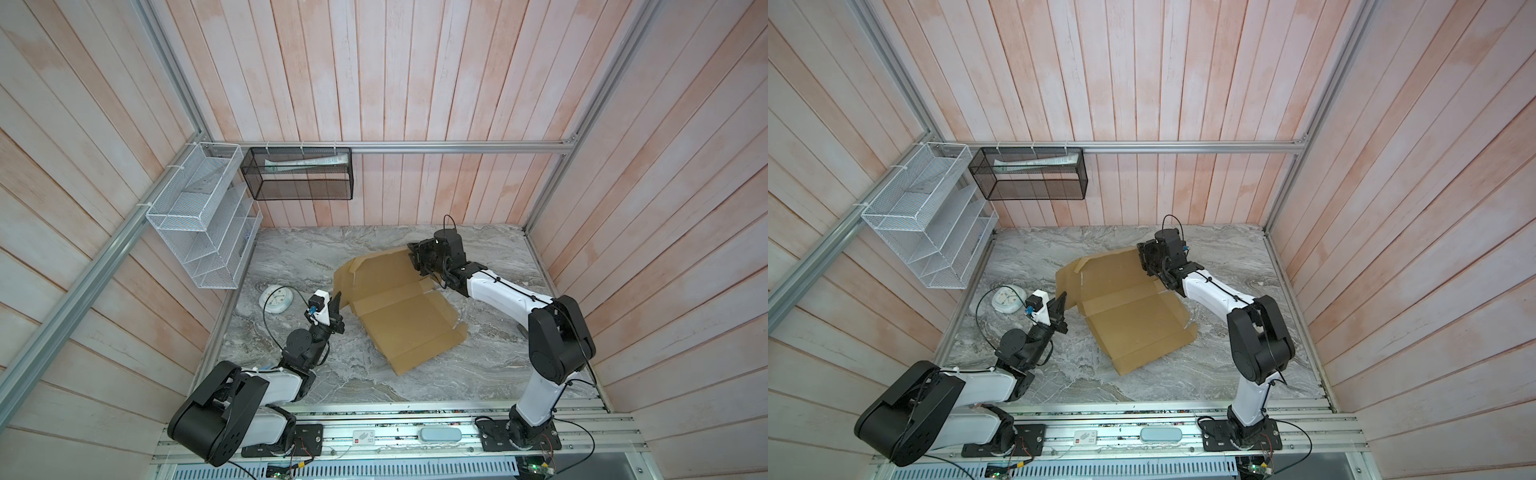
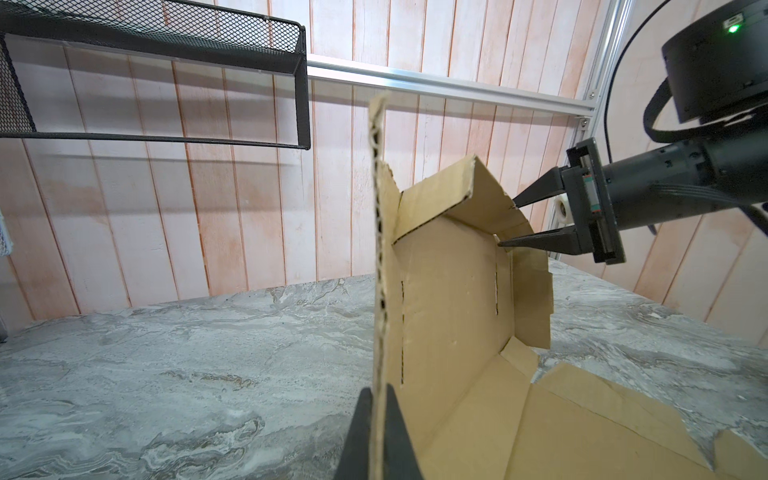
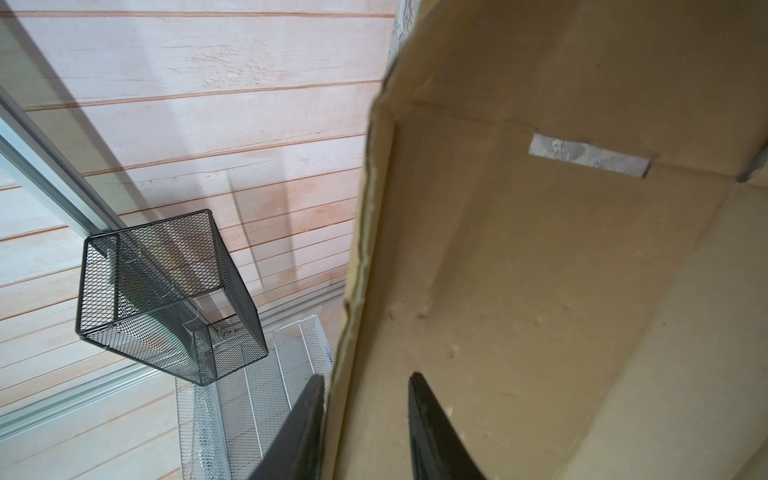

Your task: Fold the paper box

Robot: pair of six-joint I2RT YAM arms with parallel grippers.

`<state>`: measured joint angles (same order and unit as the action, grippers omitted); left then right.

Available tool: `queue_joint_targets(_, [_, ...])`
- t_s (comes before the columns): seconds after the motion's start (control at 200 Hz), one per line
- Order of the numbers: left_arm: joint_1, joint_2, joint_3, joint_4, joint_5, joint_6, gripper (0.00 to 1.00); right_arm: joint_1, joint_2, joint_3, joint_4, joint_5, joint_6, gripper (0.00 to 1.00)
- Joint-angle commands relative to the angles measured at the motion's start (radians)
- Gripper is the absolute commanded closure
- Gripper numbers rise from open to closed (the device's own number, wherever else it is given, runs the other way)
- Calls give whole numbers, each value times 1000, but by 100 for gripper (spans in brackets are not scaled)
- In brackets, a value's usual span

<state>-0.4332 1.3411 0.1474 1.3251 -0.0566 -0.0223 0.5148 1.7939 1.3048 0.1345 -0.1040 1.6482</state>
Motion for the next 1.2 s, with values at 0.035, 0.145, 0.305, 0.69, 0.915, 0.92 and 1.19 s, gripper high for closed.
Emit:
queue_joint_targets(0.035, [-9,-2,0,43,14,16,100,10,-12,-2,15,-16,1,68])
queue_joint_targets(0.145, [-16,6,-2,51,16,22,100,11,-3,-8,29,-22,2,71])
queue_joint_targets(0.305, [-21,10,0,54,21,25,100,9,1,-15,49,-23,7,75])
queue_joint_targets(0.69, [-38,30,3,71,19,39,100,7,9,-27,73,-22,3,82])
queue_joint_targets(0.915, [-38,35,6,54,-9,33,100,8,-23,-63,112,4,-14,87])
queue_joint_targets(0.92, [-37,36,8,54,-9,33,100,8,-23,-62,114,4,-14,87])
queue_joint_targets(1.19, [-38,60,15,38,-18,6,100,8,-74,-133,209,24,-19,95])
